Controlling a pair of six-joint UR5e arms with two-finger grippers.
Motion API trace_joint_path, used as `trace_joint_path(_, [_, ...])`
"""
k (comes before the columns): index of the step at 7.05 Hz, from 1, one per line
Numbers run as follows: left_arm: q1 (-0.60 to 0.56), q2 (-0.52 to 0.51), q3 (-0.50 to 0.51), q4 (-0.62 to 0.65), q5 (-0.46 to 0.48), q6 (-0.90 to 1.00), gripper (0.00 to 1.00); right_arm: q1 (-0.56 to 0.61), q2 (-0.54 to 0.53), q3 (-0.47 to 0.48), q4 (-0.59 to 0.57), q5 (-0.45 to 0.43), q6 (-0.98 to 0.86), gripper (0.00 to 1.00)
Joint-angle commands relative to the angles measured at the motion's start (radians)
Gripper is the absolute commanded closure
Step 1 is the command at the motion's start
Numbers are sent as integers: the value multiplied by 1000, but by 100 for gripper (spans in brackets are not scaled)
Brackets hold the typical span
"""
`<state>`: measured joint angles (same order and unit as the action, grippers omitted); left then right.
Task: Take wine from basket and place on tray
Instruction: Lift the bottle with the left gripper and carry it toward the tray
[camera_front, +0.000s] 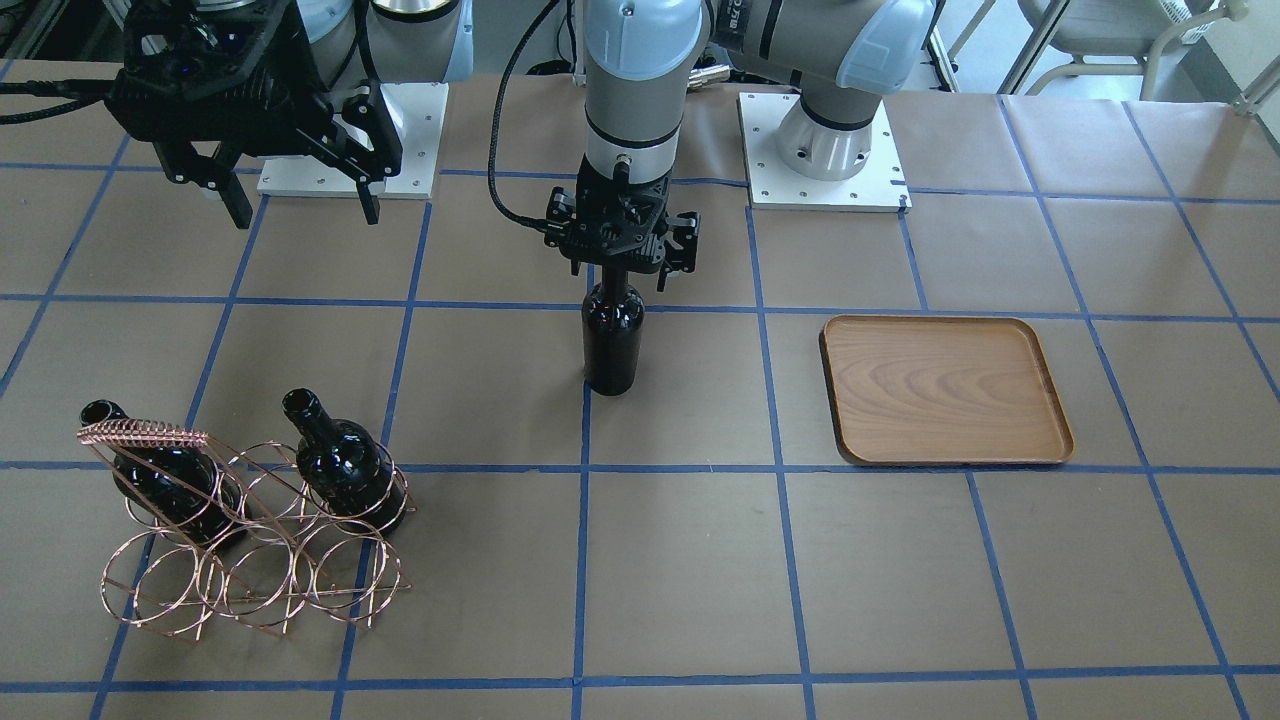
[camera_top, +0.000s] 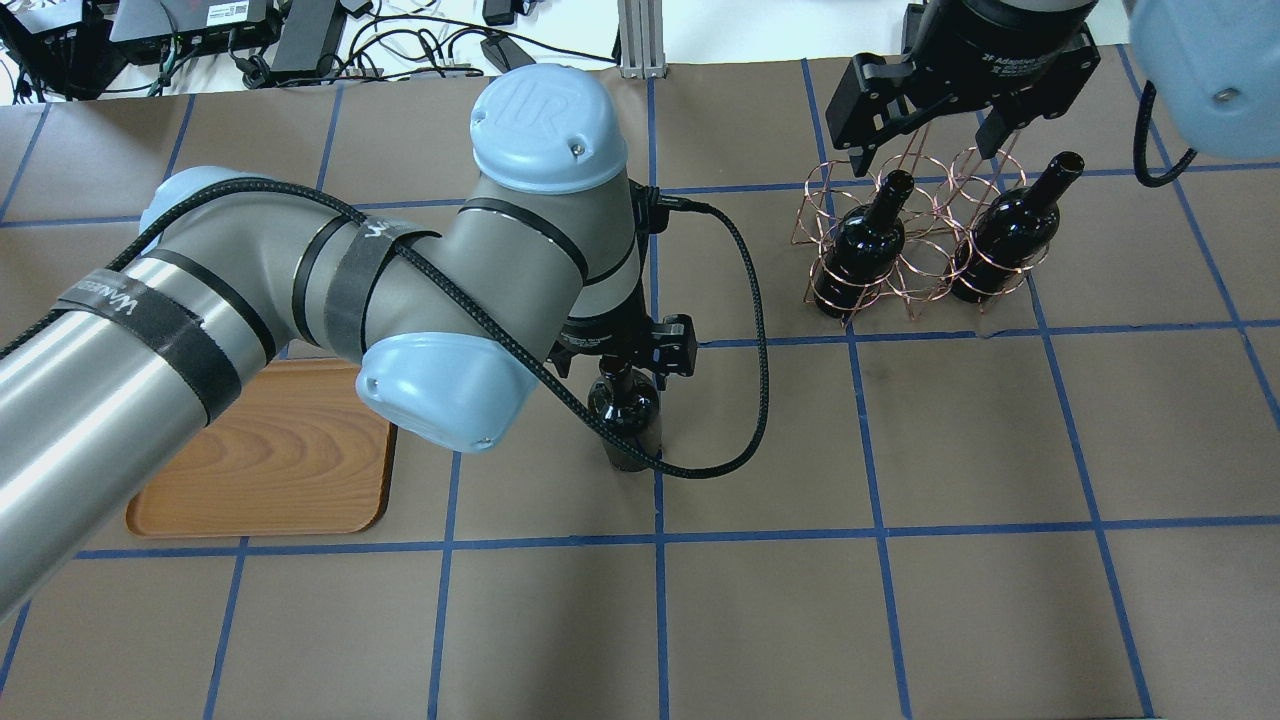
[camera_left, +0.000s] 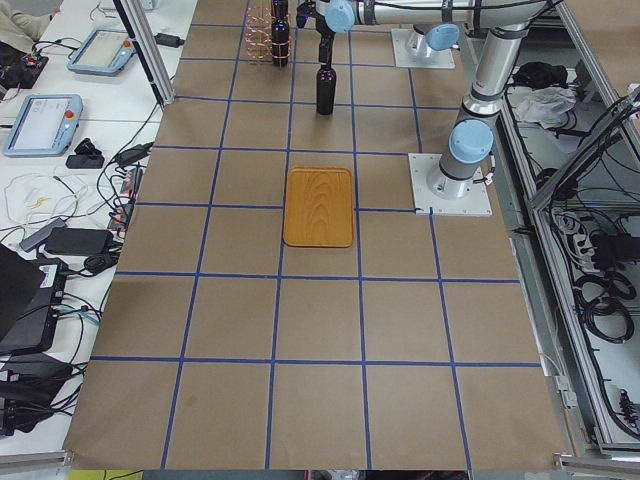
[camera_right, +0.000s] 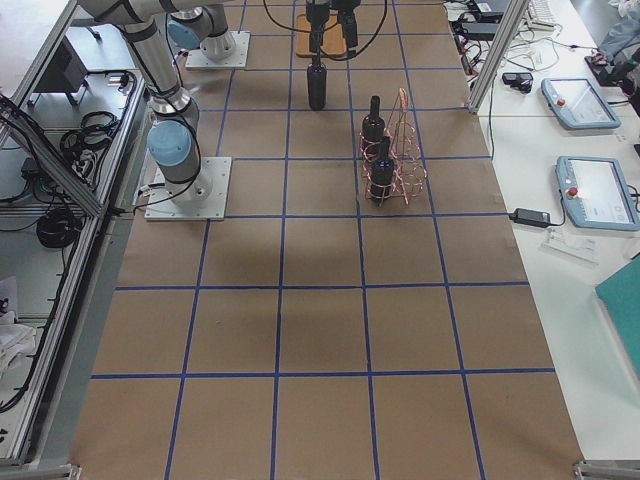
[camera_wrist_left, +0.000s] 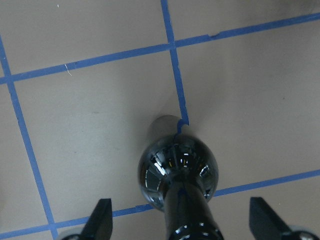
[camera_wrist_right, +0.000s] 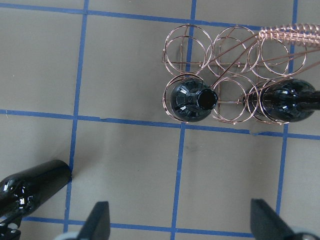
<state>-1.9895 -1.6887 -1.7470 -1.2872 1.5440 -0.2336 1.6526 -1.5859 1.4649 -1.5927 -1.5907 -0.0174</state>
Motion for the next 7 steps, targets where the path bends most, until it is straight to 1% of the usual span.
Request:
trace_joint_path(1, [0,-2,0,-9,-5,2,65,1,1,0,0,0,1,0])
trace_joint_path(2, [0,-3,9,-6,-11,0,100,1,1,0,0,0,1,0])
trace_joint_path(3, [0,-3,10,-1,-37,-1,100,1,1,0,0,0,1,0])
trace_joint_path(4, [0,-2,14,0,-41,-6,100,1,0,0,0,0,1,0])
trace_joint_path(5, [5,13,20,0,-24,5,100,1,0,0,0,0,1,0])
trace_joint_path(6, [33,20,56,-41,23,13,100,1,0,0,0,0,1,0])
trace_joint_path(7, [97,24,102,-96,51,36,100,1,0,0,0,0,1,0])
